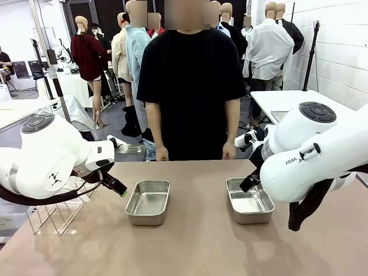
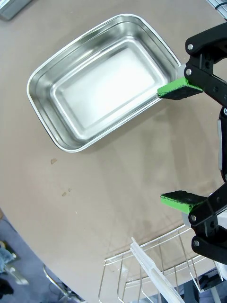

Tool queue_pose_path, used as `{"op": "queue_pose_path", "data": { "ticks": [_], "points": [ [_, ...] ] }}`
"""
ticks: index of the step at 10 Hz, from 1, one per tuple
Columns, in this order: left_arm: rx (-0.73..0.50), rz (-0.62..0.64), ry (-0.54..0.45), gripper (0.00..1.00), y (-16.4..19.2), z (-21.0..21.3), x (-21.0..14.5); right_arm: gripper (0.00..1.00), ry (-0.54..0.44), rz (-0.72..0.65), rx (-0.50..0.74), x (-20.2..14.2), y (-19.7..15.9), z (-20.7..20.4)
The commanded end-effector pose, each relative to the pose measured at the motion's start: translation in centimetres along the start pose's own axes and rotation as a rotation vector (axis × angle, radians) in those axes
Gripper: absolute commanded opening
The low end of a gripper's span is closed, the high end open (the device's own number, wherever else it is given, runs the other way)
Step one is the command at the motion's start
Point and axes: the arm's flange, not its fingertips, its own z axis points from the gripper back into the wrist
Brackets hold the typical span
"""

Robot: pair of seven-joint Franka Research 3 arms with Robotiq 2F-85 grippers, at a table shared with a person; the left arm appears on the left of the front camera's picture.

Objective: Place the bread in airtight containers.
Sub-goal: Lift both Airtight Container.

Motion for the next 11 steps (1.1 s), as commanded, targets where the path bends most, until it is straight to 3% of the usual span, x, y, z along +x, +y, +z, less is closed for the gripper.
{"op": "queue_pose_path", "data": {
  "ticks": [1,4,11],
  "points": [
    [0.001,0.003,0.0,1.0,0.1,0.0,0.0,1.0,0.0,0.0,0.0,0.0,0.0,0.0],
    [0.014,0.001,-0.067,1.0,0.4,3.6,0.6,1.0,-0.023,0.001,0.011,0.4,0.1,3.0],
    [-0.158,0.007,-0.229,1.0,2.8,13.3,1.2,1.0,-0.185,-0.009,0.154,0.8,-3.1,12.6]
  ]
}}
